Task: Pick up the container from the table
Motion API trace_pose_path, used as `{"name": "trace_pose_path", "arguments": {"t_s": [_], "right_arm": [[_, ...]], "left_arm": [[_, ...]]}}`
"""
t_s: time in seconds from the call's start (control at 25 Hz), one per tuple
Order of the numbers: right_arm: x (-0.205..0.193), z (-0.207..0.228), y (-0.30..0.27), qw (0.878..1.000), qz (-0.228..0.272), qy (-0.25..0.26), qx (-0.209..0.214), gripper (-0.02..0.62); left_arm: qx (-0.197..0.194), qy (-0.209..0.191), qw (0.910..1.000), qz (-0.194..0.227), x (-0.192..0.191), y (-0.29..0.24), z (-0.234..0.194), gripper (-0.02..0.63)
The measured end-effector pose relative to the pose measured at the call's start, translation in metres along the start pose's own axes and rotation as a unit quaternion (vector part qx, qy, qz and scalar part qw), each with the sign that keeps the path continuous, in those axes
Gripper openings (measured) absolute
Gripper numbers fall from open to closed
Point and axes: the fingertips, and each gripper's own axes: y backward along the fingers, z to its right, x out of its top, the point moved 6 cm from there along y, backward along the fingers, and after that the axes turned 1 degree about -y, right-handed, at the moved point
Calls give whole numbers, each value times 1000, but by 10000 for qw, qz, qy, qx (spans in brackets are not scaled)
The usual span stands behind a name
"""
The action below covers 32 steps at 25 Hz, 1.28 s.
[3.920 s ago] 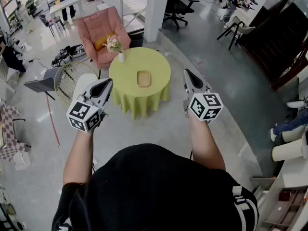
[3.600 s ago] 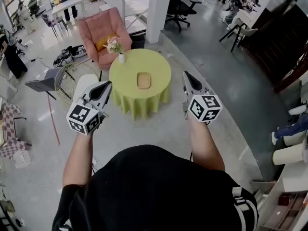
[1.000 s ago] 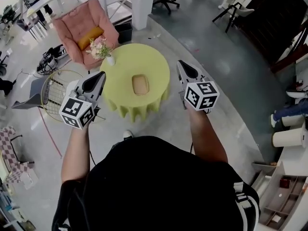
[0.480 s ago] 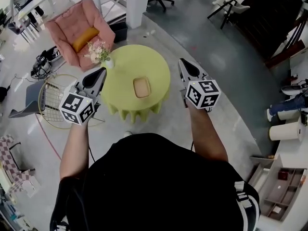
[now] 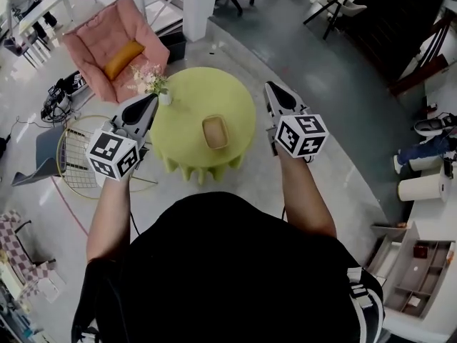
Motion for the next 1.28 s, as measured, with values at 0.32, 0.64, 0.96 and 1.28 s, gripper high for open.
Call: {"name": "trace_pose_path", "arguments": {"t_s": [0.32,0.64,0.96,1.28], "right_arm": [[3,-10,-8,9998,7,32,-181,9],[-5,-10,-1,9998,50,-15,-176,9],[-1,-7,-10,10000,61,7,-4,10],[-8,8,-22,9999,-75,17,81,9]], "left_arm": [[-200,31,9998,59,-4,-5,-19,17],[-134,73,9999,-28,-10,-3,-23,17],[-32,-2,10000,-53,-8,1,-13,17],[214,-62,9997,-88,-5,-1,-15,16]]}}
